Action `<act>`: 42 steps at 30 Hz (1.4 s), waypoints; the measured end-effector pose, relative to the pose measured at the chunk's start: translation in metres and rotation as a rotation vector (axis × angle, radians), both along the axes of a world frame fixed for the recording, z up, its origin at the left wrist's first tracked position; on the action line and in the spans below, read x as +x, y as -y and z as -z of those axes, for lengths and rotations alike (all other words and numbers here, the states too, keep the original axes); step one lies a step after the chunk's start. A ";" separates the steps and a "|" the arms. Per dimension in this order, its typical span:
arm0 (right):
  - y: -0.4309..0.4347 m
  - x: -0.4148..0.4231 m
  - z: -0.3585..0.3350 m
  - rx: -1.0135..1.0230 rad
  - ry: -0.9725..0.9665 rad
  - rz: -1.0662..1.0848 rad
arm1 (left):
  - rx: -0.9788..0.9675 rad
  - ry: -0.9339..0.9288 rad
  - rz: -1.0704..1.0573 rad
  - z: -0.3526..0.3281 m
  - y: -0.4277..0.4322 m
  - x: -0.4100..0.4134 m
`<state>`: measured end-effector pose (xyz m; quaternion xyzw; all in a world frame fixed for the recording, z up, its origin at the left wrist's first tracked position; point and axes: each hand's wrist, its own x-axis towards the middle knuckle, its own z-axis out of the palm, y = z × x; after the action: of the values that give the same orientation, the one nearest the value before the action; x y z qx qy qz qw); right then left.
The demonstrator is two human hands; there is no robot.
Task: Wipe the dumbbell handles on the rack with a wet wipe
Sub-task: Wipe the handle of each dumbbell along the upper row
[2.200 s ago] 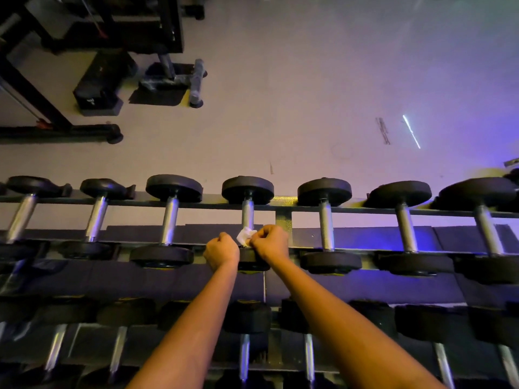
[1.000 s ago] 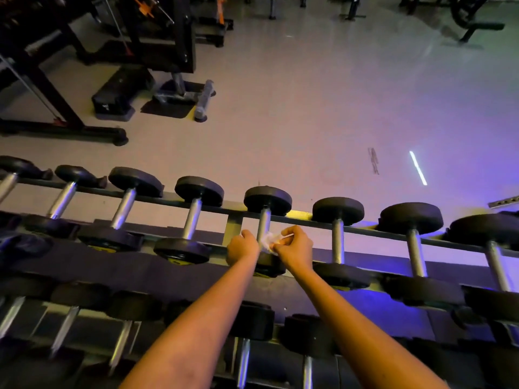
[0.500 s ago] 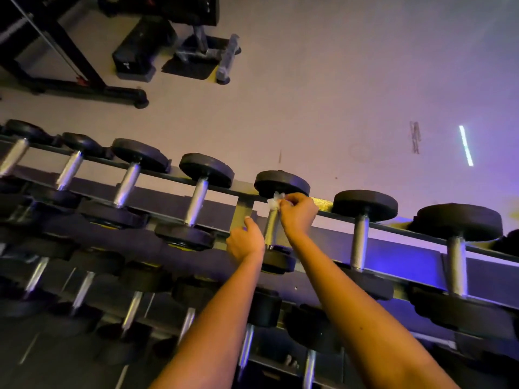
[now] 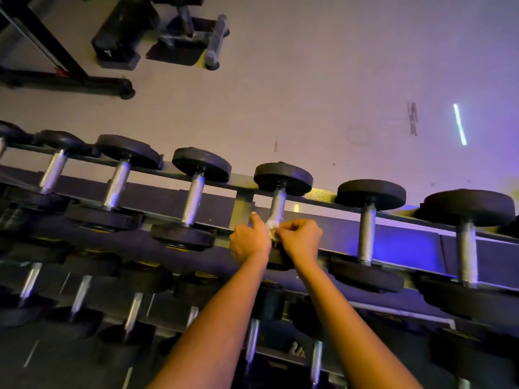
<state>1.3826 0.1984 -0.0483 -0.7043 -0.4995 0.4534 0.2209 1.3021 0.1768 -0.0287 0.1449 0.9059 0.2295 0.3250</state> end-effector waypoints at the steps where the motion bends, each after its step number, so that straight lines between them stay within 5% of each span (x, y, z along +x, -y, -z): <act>1: -0.007 -0.005 -0.001 0.038 -0.014 0.040 | -0.001 0.005 0.006 0.001 0.000 0.000; 6: -0.052 -0.020 -0.007 0.179 -0.063 0.186 | -0.016 0.007 0.018 0.002 0.001 -0.001; 16: 0.007 0.010 -0.007 -0.042 0.047 -0.167 | -0.052 0.030 0.080 -0.006 -0.001 -0.002; 24: -0.051 0.022 0.001 0.006 -0.082 0.193 | -0.056 0.039 0.072 -0.002 -0.002 -0.003; 37: -0.011 0.022 0.009 -0.152 0.010 -0.215 | -0.025 0.042 0.097 -0.004 -0.001 -0.002; 42: -0.007 0.024 0.004 -0.073 -0.050 0.002 | -0.006 0.046 0.092 -0.006 0.001 -0.003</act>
<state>1.4063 0.2049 -0.0526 -0.7009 -0.4763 0.4884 0.2082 1.2995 0.1755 -0.0229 0.1801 0.8913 0.2151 0.3563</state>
